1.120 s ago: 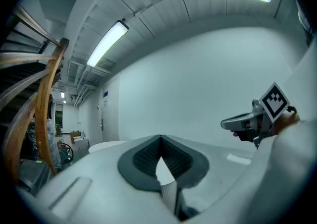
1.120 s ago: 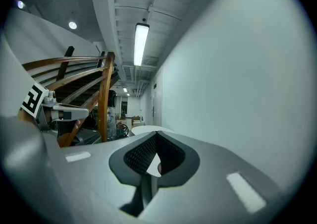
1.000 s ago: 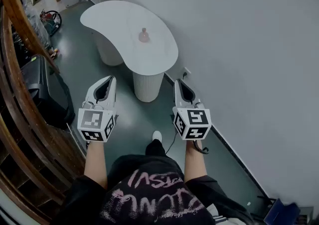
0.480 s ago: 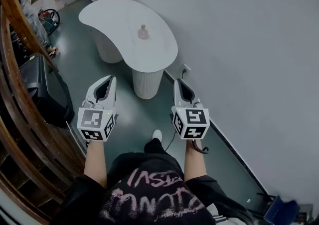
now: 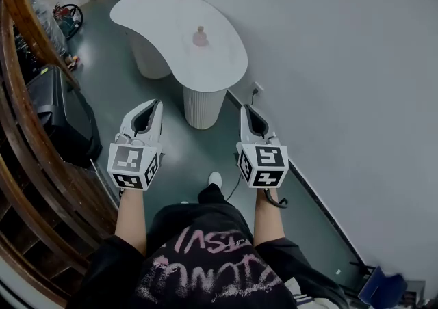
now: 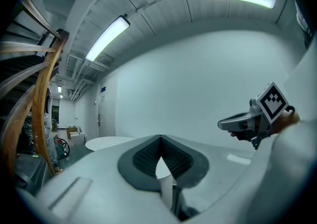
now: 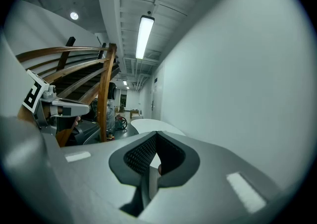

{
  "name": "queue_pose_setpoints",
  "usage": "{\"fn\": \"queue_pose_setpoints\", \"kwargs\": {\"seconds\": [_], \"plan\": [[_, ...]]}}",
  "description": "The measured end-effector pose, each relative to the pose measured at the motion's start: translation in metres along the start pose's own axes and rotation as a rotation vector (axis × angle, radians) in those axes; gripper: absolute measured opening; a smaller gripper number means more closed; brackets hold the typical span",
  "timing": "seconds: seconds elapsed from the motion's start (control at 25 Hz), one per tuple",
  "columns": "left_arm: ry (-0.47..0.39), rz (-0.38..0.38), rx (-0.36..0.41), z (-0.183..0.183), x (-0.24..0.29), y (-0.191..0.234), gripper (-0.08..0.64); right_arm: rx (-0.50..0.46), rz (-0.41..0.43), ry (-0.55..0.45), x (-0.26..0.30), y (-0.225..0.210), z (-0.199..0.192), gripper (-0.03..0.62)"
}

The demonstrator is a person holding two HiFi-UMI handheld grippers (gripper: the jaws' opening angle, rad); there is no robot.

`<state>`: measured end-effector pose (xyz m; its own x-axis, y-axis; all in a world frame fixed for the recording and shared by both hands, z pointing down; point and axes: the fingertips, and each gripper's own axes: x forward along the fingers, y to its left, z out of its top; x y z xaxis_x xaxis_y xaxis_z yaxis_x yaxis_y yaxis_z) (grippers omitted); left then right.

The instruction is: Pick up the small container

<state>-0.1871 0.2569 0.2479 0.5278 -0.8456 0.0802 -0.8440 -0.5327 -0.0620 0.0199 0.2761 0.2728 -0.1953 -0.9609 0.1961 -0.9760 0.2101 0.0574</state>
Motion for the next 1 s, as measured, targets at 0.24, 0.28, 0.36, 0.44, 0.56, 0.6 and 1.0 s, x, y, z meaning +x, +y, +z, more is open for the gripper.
{"fn": "queue_pose_setpoints", "kwargs": {"seconds": [0.24, 0.28, 0.36, 0.44, 0.56, 0.6, 1.0], "plan": [[-0.002, -0.003, 0.012, 0.001, -0.004, 0.001, 0.000, 0.027, 0.025, 0.000, 0.004, 0.006, 0.002, 0.011], [0.001, -0.003, 0.015, 0.000, -0.005, 0.002, 0.000, 0.023, 0.027, -0.002, 0.006, 0.009, 0.002, 0.011], [0.005, 0.002, 0.015, -0.002, -0.007, 0.006, 0.000, 0.017, 0.030, -0.005, 0.008, 0.013, 0.004, 0.011], [0.009, 0.005, 0.018, -0.004, -0.007, 0.008, 0.000, 0.015, 0.033, -0.010, 0.012, 0.016, 0.006, 0.011], [0.016, 0.001, 0.036, -0.007, -0.004, 0.010, 0.000, 0.014, 0.042, -0.014, 0.019, 0.019, 0.007, 0.011], [0.014, 0.001, 0.038, -0.007, -0.003, 0.012, 0.000, 0.014, 0.043, -0.012, 0.021, 0.020, 0.006, 0.011], [0.012, -0.022, 0.068, -0.017, 0.022, 0.014, 0.000, 0.043, 0.047, -0.007, 0.047, 0.012, -0.011, 0.011]]}}
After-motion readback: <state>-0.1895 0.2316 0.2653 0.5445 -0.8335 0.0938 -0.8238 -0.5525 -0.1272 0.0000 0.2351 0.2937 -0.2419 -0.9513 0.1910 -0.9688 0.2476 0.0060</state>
